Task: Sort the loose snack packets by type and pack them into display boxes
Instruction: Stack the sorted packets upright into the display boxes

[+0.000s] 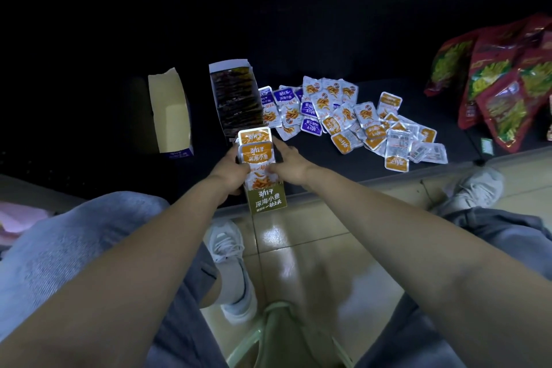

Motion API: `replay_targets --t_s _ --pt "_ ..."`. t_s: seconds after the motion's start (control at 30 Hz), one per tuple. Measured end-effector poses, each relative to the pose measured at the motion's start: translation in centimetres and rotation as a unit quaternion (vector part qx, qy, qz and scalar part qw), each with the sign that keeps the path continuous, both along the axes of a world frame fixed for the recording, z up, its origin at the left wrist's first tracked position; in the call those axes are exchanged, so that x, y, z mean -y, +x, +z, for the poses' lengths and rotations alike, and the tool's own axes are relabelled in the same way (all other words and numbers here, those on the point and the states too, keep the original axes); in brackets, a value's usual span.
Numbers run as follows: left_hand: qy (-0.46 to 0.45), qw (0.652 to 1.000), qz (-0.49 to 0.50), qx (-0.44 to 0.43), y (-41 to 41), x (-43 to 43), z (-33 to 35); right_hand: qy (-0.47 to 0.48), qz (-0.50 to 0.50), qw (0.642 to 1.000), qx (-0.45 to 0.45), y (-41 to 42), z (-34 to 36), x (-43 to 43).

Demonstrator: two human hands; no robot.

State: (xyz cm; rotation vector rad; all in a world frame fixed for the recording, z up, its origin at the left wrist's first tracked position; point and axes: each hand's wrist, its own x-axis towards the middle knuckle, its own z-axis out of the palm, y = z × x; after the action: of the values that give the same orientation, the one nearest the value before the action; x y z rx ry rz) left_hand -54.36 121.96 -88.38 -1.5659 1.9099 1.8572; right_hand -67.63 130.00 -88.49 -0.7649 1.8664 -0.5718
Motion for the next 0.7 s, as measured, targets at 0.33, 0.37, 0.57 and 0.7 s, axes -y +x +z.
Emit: replay_targets --t_s 0.33,0.37,0.57,0.7 --pt "0.023 0.999 0.020 -0.012 0.2 0.0 0.1 -0.034 0.030 0.998 -0.033 -1.1 -0.3 1.0" --pt "0.017 1.000 0.019 -0.011 0.3 0.1 -0.2 -0.033 0.044 0.998 -0.039 -1.0 -0.4 1.3" --pt "-0.013 1.000 0.000 -0.013 0.6 0.8 -1.4 -0.035 0.071 0.993 -0.087 -0.9 -1.1 2.4" --pt "-0.029 1.000 -0.001 -0.008 0.7 1.1 -2.0 -0.063 0.046 0.995 -0.055 -1.1 -1.5 2.1"
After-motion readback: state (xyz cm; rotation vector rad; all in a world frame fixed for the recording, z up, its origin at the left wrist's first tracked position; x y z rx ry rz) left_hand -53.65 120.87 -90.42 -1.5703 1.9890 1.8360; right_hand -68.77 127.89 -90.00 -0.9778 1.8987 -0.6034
